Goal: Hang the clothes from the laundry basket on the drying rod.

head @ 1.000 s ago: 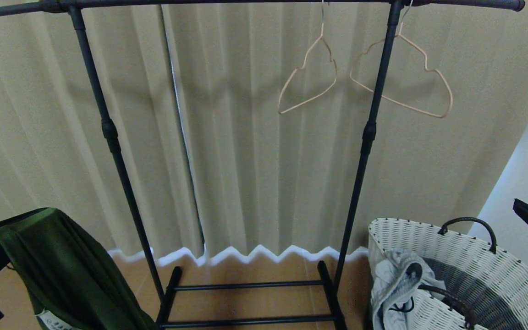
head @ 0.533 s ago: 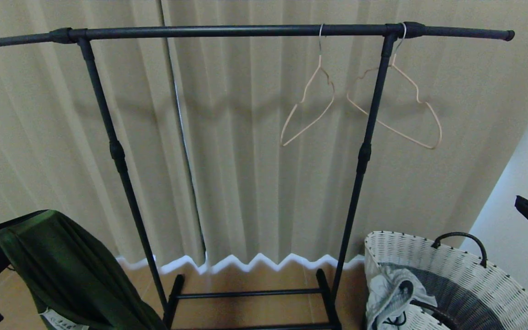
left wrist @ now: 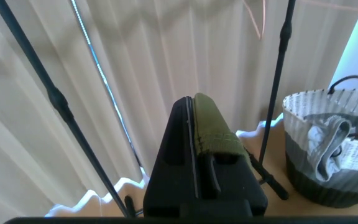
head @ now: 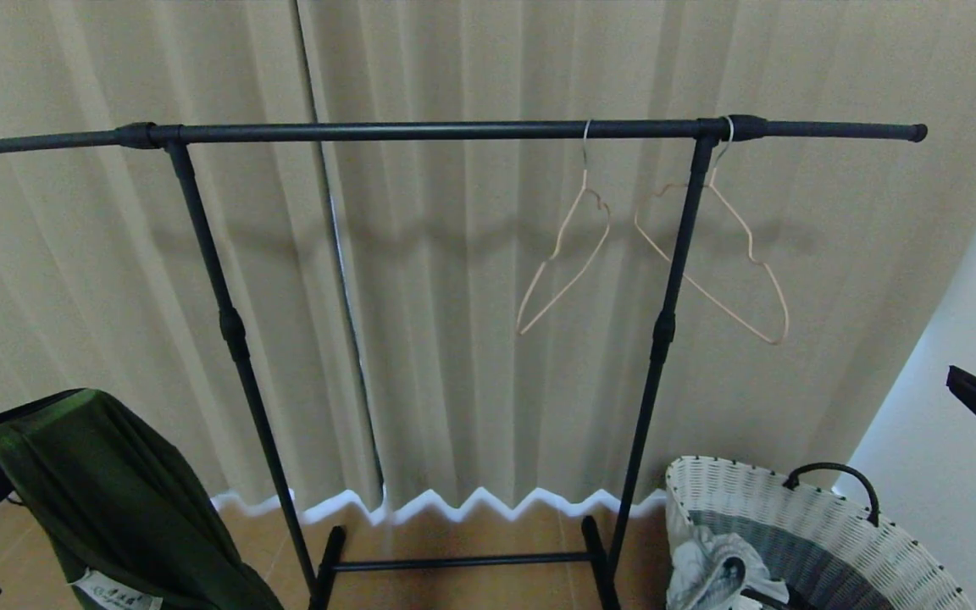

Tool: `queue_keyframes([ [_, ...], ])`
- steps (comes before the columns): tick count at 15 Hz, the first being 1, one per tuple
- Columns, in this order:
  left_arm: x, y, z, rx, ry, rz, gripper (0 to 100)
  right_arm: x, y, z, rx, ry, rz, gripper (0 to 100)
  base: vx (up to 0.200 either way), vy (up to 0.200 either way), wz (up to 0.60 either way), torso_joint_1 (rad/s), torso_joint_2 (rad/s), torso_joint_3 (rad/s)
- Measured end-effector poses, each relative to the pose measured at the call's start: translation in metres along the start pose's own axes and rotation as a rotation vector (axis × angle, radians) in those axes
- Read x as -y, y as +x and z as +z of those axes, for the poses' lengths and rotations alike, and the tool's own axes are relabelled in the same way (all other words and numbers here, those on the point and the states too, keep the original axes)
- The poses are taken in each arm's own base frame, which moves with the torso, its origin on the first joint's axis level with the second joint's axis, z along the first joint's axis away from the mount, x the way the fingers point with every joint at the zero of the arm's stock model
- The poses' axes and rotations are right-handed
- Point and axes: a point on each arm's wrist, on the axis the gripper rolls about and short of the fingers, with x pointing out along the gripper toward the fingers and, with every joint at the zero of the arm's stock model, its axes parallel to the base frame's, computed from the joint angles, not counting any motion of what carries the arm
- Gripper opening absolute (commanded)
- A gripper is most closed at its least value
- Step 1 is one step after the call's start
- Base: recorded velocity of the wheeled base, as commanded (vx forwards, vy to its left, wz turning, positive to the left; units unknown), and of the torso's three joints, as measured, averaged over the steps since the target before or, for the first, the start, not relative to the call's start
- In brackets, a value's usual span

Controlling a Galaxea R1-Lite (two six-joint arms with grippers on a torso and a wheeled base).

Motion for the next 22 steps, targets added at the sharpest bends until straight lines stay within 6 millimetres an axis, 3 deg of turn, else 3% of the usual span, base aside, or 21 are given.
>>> queue_keyframes([
  [6, 0.0, -0.003, 0.001, 0.015, -0.007, 0.001, 0, 0.001, 0.005, 0.003, -0.098, 0.003, 0.037, 100, 0.0, 0.0, 0.0, 0.2, -0.48, -0.282],
  [11, 0.0, -0.004, 0.002, 0.019, -0.009, 0.003, 0, -0.001, 0.006, -0.002, -0.207, 0.015, 0.072, 100, 0.0, 0.0, 0.0, 0.038, -0.08, -0.05],
  [22, 0.0, -0.004, 0.0, 0.009, -0.004, 0.002, 0, -0.001, 0.02, -0.007, -0.284, 0.123, 0.079, 100, 0.2, 0.0, 0.0, 0.004, 0.0, 0.0],
])
